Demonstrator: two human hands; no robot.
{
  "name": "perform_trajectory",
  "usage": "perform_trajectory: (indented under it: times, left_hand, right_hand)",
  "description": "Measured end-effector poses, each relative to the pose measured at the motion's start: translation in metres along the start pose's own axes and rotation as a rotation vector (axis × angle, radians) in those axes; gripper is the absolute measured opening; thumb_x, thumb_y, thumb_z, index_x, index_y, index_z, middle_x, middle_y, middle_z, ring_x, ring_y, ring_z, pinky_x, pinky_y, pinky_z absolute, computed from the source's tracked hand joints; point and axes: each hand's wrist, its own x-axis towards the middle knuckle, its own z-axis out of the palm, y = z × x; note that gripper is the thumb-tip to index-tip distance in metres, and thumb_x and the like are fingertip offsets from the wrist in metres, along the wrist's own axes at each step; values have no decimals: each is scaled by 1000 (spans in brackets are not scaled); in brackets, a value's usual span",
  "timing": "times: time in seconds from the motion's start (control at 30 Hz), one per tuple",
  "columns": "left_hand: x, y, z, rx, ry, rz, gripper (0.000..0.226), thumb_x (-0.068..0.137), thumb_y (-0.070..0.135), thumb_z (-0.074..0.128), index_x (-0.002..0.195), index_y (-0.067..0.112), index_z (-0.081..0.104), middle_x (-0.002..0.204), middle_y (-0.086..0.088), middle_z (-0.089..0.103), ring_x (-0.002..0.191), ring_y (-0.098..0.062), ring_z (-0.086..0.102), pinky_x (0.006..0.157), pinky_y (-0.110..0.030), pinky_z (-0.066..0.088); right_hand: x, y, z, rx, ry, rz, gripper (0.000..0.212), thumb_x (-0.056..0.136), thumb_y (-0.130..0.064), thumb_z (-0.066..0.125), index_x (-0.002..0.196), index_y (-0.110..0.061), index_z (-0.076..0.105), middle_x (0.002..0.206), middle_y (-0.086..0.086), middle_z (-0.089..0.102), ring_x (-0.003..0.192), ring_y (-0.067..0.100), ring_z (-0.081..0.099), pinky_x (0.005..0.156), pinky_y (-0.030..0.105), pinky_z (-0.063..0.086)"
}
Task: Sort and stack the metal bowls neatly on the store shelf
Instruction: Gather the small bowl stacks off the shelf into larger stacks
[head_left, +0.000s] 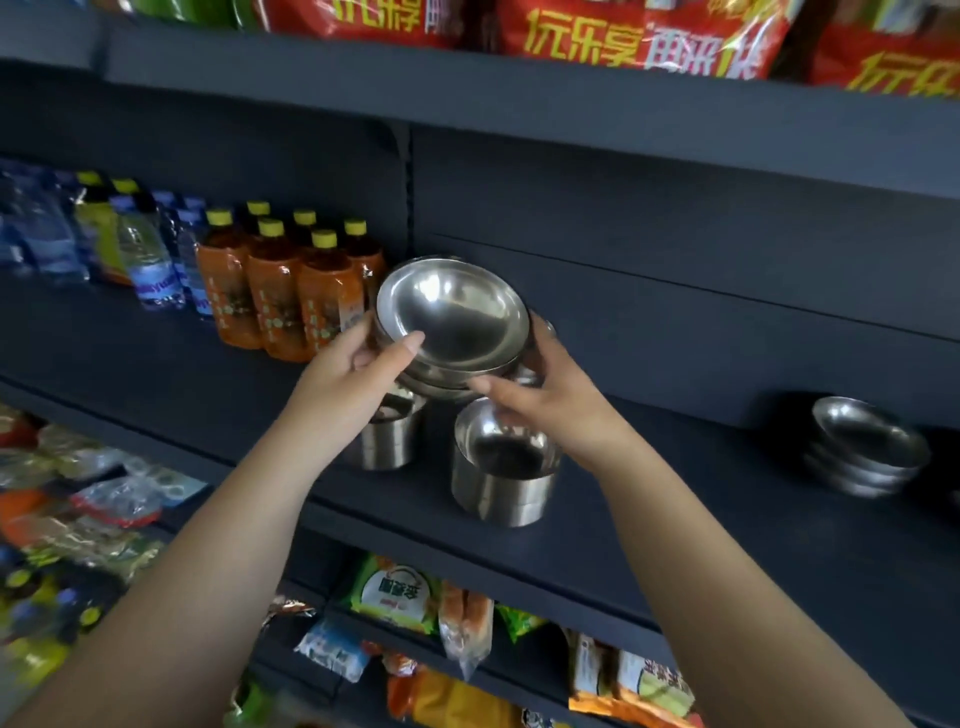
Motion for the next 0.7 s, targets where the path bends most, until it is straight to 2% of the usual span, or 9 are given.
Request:
perform_trajectory:
  times: [0.03, 0.07, 0.13, 0.17, 0.23, 0.4, 0.53, 0.63, 0.7]
  left_hand:
    - [16, 2, -2, 13, 14, -5, 15, 87, 41, 56, 98, 51, 50, 92, 27, 57, 92, 4, 56, 79, -17, 43]
    - [33, 4, -5, 26, 21, -11, 21, 86, 44, 56, 106, 49, 51, 96, 23, 56, 96, -2, 56, 81, -21, 45]
    - [67, 5, -7, 52, 42, -28, 60, 82, 53, 57, 136, 33, 41, 117, 12, 54, 113, -14, 53, 97, -35, 43]
    - [84, 5, -8, 59, 66, -54, 75, 80, 57, 58, 143, 26, 32, 130, 5, 51, 120, -19, 50, 104, -40, 39]
    - [116, 2, -8, 37, 111, -78, 86, 76, 61, 59, 145, 21, 28, 141, -4, 45, 127, -23, 46, 107, -44, 36]
    - [176, -4, -3, 75, 131, -113, 66, 81, 61, 53, 129, 17, 47, 132, -6, 52, 122, -22, 49, 101, -38, 39]
    - [204, -13, 4, 67, 121, -157, 62, 89, 56, 44, 133, 11, 43, 137, -10, 47, 125, -26, 44, 99, -37, 37]
    - [212, -20, 9, 116, 118, -193, 60, 94, 53, 36, 137, 11, 39, 141, -11, 43, 128, -28, 41, 94, -34, 34]
    - [214, -24, 11, 132, 102, -225, 61, 96, 52, 31, 141, 11, 35, 146, -11, 38, 132, -29, 37, 99, -36, 32]
  right_hand:
    - [18, 0, -2, -33, 3, -9, 68, 78, -29, 75, 135, -34, 37, 122, -14, 56, 115, 9, 56, 93, 36, 52]
    - [35, 0, -4, -61, 4, -19, 69, 77, -33, 75, 134, -33, 37, 123, -14, 56, 115, 10, 55, 94, 37, 51]
    - [71, 2, -10, -126, 24, -28, 78, 71, -43, 75, 137, -30, 36, 128, -9, 54, 118, 13, 53, 99, 41, 47]
    - [89, 3, -13, -155, 35, -27, 80, 71, -44, 76, 138, -28, 35, 131, -7, 53, 119, 14, 52, 101, 42, 46]
    - [124, 6, -19, -179, 35, -37, 80, 74, -39, 76, 140, -26, 34, 133, -5, 53, 120, 14, 53, 105, 40, 43]
    - [195, 19, -24, -313, 19, 11, 89, 76, -42, 74, 147, -21, 24, 144, -2, 42, 129, 16, 44, 105, 27, 35]
    - [236, 32, -18, -372, -15, 38, 80, 78, -32, 74, 144, -16, 32, 141, 3, 46, 129, 19, 44, 98, 26, 36]
    - [253, 41, -12, -357, -19, 31, 66, 78, -19, 76, 135, -9, 44, 128, 3, 56, 119, 17, 52, 92, 25, 41]
    - [259, 47, -9, -350, -15, 48, 61, 77, -15, 76, 131, -7, 48, 123, 4, 58, 113, 15, 54, 91, 26, 44]
